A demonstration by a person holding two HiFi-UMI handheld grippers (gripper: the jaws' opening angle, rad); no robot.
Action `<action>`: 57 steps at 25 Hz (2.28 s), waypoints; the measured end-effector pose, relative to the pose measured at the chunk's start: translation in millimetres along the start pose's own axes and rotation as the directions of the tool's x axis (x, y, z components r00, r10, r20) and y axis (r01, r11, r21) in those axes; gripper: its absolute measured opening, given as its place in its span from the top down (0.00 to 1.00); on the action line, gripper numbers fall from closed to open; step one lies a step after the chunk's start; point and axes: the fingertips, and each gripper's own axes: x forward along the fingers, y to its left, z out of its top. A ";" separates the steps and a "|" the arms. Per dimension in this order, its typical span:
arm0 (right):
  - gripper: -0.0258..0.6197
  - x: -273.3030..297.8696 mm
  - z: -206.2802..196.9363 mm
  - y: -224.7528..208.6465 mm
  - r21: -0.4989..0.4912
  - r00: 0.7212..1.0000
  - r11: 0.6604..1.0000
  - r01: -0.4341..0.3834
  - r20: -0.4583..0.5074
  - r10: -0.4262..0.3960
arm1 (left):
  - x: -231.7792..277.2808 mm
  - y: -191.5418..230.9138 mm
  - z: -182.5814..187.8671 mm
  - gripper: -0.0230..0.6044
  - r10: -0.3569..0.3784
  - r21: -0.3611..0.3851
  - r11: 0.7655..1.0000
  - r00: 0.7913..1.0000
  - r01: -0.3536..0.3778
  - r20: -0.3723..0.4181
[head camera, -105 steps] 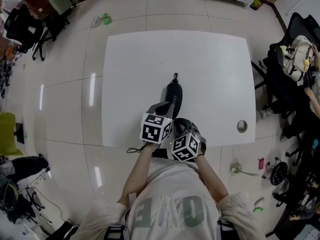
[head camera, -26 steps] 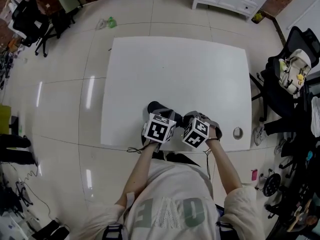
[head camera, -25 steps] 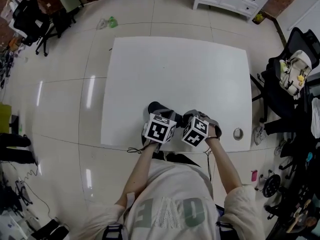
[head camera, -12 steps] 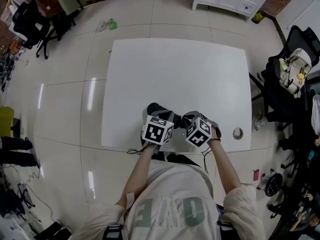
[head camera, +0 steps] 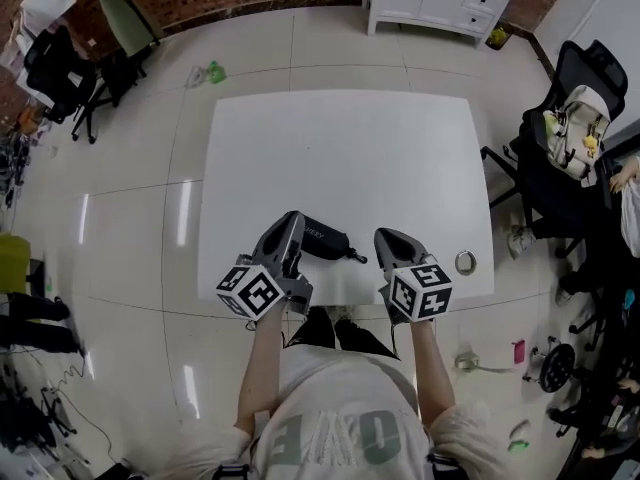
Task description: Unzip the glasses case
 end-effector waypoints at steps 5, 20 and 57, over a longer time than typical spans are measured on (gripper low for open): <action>0.96 -48.4 -5.9 8.3 0.190 0.989 0.980 -0.052 0.146 0.024 | -52.6 -17.5 -1.3 0.97 -0.074 -0.023 0.997 0.992 0.077 0.102; 0.96 -265.9 -114.5 153.6 0.208 0.947 0.976 -0.064 0.322 -0.006 | -297.1 -150.2 -59.7 0.97 -0.345 -0.017 0.936 0.927 0.351 0.151; 0.96 -697.3 -367.8 417.4 0.039 0.891 0.997 -0.066 0.453 0.041 | -747.6 -414.1 -248.7 0.97 -0.126 0.411 0.911 0.972 0.034 0.198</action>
